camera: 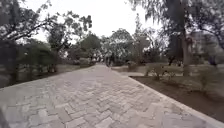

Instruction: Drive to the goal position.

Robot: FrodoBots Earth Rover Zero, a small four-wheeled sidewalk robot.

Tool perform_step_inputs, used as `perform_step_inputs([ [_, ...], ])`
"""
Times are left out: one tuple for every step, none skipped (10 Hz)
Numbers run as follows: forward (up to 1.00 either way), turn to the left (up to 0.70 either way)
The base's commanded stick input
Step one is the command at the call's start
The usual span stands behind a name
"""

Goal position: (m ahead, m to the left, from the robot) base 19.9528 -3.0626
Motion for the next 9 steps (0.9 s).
perform_step_inputs([
  [0.7,0.07],
  [0.7,0.13],
  [0.7,0.13],
  [0.7,0.05],
  [0.7,0.01],
  [0.7,0.02],
  [0.7,0.01],
  [0.7,0.02],
  [0.7,0.0],
])
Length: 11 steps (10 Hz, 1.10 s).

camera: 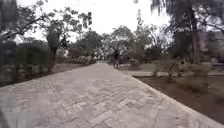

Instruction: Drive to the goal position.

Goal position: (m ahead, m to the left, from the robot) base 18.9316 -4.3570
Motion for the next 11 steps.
perform_step_inputs([
  [0.7,0.0],
  [0.7,0.0],
  [0.7,0.0],
  [0.7,0.0],
  [0.7,0.0],
  [0.0,0.0],
  [0.0,0.0],
  [0.0,0.0],
  [0.0,0.0],
  [0.0,0.0],
  [0.0,0.0],
])
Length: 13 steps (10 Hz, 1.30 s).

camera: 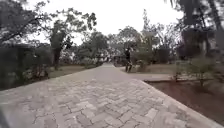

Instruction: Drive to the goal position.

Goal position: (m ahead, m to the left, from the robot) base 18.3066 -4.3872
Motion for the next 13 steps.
perform_step_inputs([
  [0.0,0.0],
  [0.0,0.02],
  [0.0,0.0],
  [0.0,0.0],
  [0.0,0.0],
  [0.0,0.0],
  [0.0,0.0],
  [0.0,0.0],
  [0.0,0.0],
  [0.0,0.0],
  [0.0,0.0],
  [0.29,0.0],
  [0.56,0.0],
])
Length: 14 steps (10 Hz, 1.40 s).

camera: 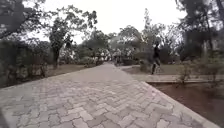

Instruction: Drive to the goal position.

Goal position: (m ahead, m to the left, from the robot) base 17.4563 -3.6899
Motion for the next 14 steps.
perform_step_inputs([
  [0.7,0.0],
  [0.7,0.0],
  [0.7,0.0],
  [0.7,0.0],
  [0.7,0.0],
  [0.7,0.0],
  [0.7,0.0],
  [0.7,0.0],
  [0.7,0.0],
  [0.7,0.0],
  [0.7,0.0],
  [0.7,0.0],
  [0.7,0.0],
  [0.7,0.0],
])
